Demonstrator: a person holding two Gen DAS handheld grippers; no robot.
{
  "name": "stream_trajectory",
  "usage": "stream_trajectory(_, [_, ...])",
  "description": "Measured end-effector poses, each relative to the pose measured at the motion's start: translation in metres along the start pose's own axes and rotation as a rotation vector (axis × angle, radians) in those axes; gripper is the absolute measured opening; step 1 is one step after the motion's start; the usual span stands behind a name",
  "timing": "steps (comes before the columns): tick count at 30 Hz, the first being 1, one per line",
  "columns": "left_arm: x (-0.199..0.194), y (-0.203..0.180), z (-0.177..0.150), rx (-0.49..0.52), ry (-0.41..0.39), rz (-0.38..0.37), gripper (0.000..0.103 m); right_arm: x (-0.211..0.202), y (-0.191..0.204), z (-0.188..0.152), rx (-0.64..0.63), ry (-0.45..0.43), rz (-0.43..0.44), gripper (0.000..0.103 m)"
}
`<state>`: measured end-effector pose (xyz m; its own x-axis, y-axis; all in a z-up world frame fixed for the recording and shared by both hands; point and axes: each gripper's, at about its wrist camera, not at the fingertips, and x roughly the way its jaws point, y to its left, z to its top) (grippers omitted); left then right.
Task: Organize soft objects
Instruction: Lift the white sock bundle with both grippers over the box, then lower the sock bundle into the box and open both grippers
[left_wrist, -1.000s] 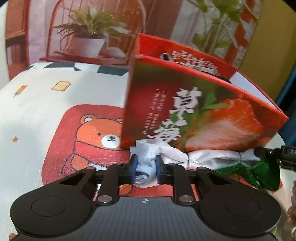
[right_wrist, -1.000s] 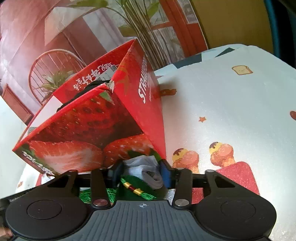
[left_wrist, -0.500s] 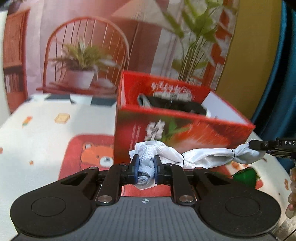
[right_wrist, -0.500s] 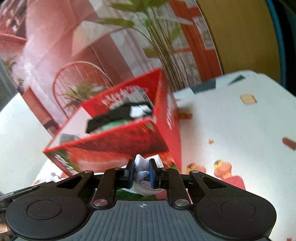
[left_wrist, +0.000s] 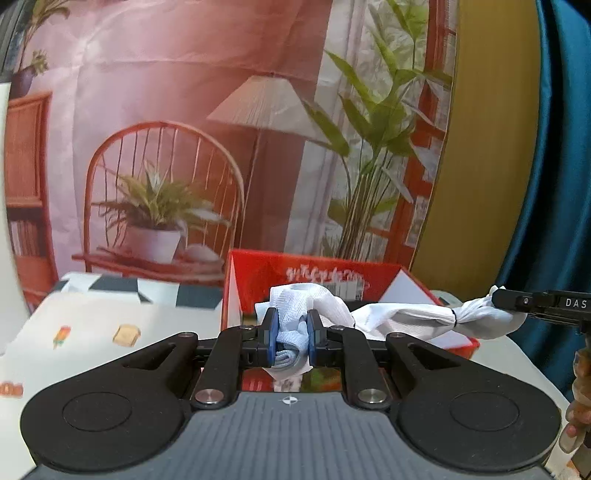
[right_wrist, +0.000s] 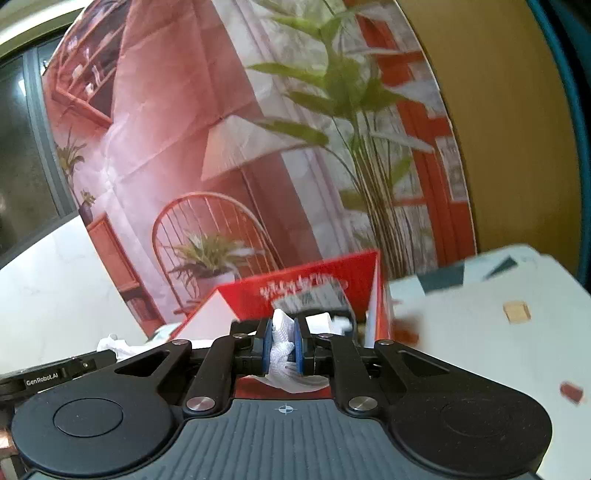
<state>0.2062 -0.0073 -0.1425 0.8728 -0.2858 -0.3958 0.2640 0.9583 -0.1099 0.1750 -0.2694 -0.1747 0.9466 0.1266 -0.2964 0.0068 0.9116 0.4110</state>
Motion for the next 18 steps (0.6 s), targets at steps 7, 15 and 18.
stream_trajectory(7, [0.054,-0.005,0.022,0.064,0.043,0.038,0.016,0.037,0.007,0.012,-0.058,-0.03,-0.043,0.011])
stream_trajectory(15, [0.121,-0.008,0.017,0.108,0.181,0.069,0.017,0.11,0.015,-0.004,-0.131,0.073,-0.139,0.011])
stream_trajectory(18, [0.133,-0.001,0.014,0.104,0.21,0.093,0.02,0.121,0.017,-0.011,-0.151,0.103,-0.17,0.012])
